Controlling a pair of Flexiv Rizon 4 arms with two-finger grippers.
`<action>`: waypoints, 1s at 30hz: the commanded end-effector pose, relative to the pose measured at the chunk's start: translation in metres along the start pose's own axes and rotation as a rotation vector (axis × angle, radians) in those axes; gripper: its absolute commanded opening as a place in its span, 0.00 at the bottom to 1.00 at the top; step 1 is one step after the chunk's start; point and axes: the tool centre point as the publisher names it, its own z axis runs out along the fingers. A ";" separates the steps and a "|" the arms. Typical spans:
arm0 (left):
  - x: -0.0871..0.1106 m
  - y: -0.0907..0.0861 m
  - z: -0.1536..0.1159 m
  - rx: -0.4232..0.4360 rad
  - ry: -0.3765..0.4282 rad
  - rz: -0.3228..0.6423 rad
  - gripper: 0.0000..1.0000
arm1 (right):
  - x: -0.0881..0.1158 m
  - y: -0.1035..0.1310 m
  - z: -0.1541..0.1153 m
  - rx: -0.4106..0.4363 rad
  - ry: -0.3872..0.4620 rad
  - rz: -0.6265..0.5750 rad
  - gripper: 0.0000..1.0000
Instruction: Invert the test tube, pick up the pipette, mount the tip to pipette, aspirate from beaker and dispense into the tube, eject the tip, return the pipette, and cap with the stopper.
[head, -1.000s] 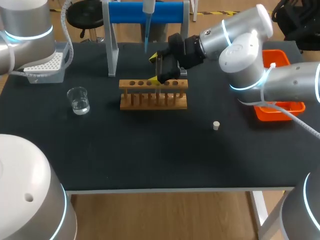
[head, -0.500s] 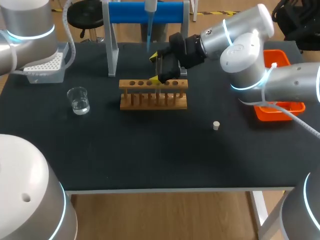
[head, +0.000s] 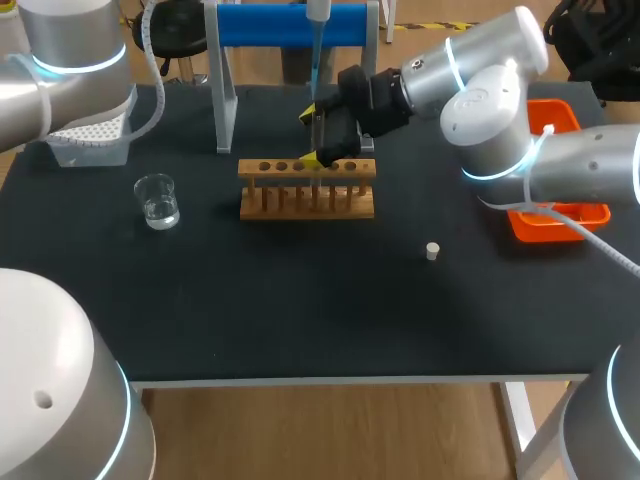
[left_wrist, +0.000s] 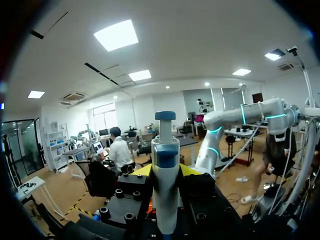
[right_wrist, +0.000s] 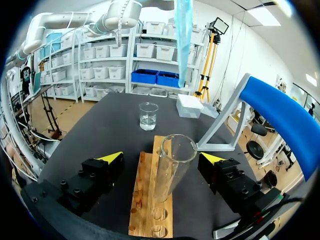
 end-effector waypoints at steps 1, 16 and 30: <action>-0.002 0.003 0.002 0.009 0.006 -0.001 0.00 | -0.001 0.000 -0.001 0.002 0.004 0.000 1.00; -0.002 0.014 0.004 0.028 0.007 -0.025 0.00 | -0.001 0.000 -0.001 0.002 0.004 0.000 1.00; -0.003 0.022 0.005 0.022 0.005 -0.040 0.00 | -0.001 0.000 -0.001 0.002 0.004 0.000 1.00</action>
